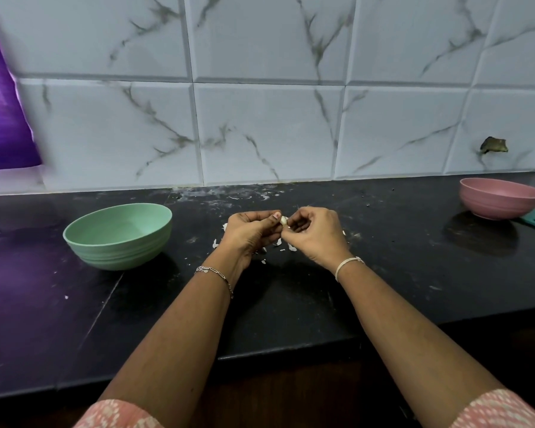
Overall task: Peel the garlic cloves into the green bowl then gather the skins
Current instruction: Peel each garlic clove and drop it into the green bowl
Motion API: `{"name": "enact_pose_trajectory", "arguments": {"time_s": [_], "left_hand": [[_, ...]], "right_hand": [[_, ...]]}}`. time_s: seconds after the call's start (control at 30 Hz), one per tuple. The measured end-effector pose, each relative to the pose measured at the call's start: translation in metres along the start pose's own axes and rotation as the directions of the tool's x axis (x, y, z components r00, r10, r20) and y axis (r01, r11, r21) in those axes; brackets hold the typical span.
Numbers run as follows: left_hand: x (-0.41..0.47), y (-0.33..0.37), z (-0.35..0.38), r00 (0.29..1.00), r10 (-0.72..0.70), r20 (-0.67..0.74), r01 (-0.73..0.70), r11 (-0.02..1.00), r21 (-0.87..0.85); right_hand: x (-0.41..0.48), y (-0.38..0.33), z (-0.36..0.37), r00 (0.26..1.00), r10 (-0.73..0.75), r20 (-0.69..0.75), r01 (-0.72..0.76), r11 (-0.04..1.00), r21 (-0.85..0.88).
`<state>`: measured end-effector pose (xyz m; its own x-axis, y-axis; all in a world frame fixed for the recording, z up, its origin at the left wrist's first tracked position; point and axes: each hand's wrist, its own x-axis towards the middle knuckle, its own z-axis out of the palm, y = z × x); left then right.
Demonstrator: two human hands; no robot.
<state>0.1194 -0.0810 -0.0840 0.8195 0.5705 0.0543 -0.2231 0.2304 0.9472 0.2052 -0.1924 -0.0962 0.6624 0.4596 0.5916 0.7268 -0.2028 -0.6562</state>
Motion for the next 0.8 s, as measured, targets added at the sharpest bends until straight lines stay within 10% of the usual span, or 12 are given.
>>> {"name": "enact_pose_trajectory", "arguments": {"time_s": [0.8], "left_hand": [[0.0028,-0.0011,-0.0014,0.999,-0.033,0.0,0.033,0.997,-0.076]], "right_hand": [[0.002,-0.0028,0.0003,0.998,-0.062,-0.025,0.059,0.991,-0.116]]}}
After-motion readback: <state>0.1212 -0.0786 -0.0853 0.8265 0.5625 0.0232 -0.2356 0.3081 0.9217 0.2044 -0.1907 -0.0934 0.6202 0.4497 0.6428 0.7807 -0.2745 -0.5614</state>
